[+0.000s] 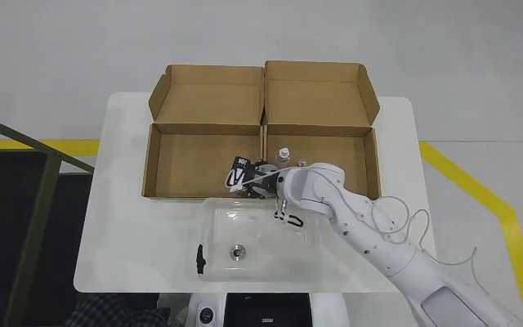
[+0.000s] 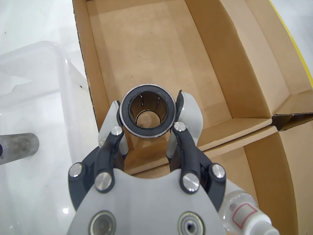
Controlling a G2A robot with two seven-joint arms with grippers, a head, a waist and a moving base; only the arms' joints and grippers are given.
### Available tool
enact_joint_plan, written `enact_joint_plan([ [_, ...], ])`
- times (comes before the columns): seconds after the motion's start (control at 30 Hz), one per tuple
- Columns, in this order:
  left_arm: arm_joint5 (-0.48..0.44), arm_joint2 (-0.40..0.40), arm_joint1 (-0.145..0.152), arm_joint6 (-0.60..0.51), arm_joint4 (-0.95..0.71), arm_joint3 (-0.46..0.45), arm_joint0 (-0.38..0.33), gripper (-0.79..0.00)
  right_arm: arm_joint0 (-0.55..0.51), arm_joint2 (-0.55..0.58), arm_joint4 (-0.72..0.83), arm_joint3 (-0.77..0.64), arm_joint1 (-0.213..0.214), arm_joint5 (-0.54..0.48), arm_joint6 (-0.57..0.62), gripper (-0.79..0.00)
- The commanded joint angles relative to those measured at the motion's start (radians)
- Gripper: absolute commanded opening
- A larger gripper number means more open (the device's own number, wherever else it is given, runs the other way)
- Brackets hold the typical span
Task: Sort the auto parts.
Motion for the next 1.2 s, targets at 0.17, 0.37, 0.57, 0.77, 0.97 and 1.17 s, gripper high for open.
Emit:
enact_joint_plan([
  [0.17,0.0,0.0,0.0,0.0,0.0,0.0,0.0,0.0,0.002,0.001,-0.004,0.01,-0.007,-0.01,0.006,-0.437],
  [0.37,0.0,0.0,0.0,0.0,0.0,0.0,0.0,0.0,0.002,0.003,-0.011,0.012,-0.012,-0.019,0.016,-0.413],
  [0.57,0.0,0.0,0.0,0.0,0.0,0.0,0.0,0.0,0.0,0.007,-0.016,0.011,-0.016,-0.025,0.02,-0.406],
  [0.77,0.0,0.0,0.0,0.0,0.0,0.0,0.0,0.0,0.0,0.022,-0.021,-0.021,-0.018,-0.029,0.013,-0.397],
  [0.97,0.0,0.0,0.0,0.0,0.0,0.0,0.0,0.0,-0.023,0.061,-0.024,-0.115,-0.009,-0.055,0.007,-0.394],
  [1.17,0.0,0.0,0.0,0.0,0.0,0.0,0.0,0.0,-0.089,0.097,-0.046,-0.257,0.012,-0.115,0.023,-0.394],
])
